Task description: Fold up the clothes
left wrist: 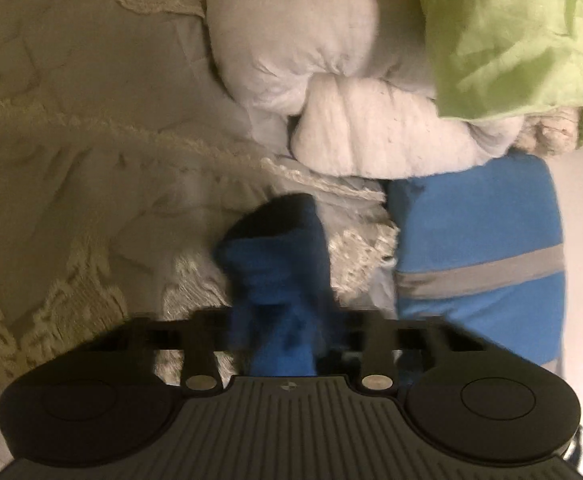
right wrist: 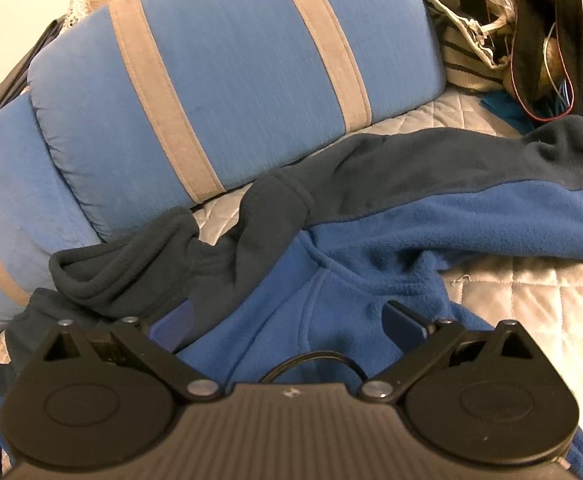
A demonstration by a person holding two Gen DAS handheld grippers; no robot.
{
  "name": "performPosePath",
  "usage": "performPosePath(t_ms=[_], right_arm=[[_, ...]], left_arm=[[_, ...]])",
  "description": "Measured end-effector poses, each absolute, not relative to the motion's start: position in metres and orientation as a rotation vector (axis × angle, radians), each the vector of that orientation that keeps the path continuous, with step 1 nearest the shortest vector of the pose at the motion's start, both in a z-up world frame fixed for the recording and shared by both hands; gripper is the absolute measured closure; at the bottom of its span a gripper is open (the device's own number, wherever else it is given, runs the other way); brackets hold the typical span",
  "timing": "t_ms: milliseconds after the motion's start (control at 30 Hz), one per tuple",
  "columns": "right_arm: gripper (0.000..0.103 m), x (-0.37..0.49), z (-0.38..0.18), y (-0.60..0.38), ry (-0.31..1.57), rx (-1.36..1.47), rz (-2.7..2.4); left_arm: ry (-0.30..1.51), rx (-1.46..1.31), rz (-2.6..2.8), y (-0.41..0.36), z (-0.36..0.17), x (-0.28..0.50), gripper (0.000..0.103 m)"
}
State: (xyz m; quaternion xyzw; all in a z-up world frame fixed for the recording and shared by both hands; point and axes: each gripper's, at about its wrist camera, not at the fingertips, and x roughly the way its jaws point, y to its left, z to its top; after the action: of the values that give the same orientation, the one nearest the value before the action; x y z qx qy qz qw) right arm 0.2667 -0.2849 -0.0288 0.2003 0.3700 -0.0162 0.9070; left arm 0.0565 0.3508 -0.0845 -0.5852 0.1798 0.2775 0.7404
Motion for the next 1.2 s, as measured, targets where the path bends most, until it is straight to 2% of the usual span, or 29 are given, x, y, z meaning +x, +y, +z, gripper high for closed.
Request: performPosePath(t_ms=[100, 233, 400, 500, 700, 900, 967, 1033, 1133, 1200], right_arm=[[0.000, 0.267, -0.030, -0.286, 0.770, 0.426, -0.034], [0.000, 0.267, -0.030, -0.285, 0.773, 0.425, -0.027], [0.000, 0.266, -0.030, -0.285, 0.775, 0.428, -0.014], [0.000, 0.267, -0.029, -0.284, 0.776, 0.440, -0.005], [0.000, 0.266, -0.029, -0.281, 0.782, 0.427, 0.007], [0.000, 0.267, -0.033, -0.283, 0.804, 0.449, 0.003], [0.000, 0.267, -0.033, -0.283, 0.801, 0.453, 0.008], [0.000, 0.266, -0.032, -0.282, 0.791, 0.453, 0.018], [0.000, 0.264, -0.030, -0.281, 0.769, 0.454, 0.035], [0.000, 0.262, -0.027, -0.281, 0.744, 0.465, 0.056]], left_arm=[[0.397, -1.264, 0.652, 0.354, -0.080, 0.054, 0.093], [0.330, -1.174, 0.638, 0.371, -0.045, 0.044, 0.094], [0.038, -0.977, 0.556, 0.399, 0.021, -0.016, 0.094], [0.055, -0.978, 0.648, 0.408, -0.016, -0.052, 0.094], [0.187, -1.255, 0.825, 0.429, -0.133, -0.091, 0.094], [0.213, -1.236, 0.854, 0.425, -0.133, -0.090, 0.089], [0.251, -1.227, 0.888, 0.425, -0.121, -0.086, 0.070], [0.268, -1.195, 0.901, 0.421, -0.112, -0.083, 0.060], [0.241, -1.170, 0.835, 0.411, -0.094, -0.083, 0.054], [0.230, -1.145, 0.790, 0.402, -0.078, -0.080, 0.043]])
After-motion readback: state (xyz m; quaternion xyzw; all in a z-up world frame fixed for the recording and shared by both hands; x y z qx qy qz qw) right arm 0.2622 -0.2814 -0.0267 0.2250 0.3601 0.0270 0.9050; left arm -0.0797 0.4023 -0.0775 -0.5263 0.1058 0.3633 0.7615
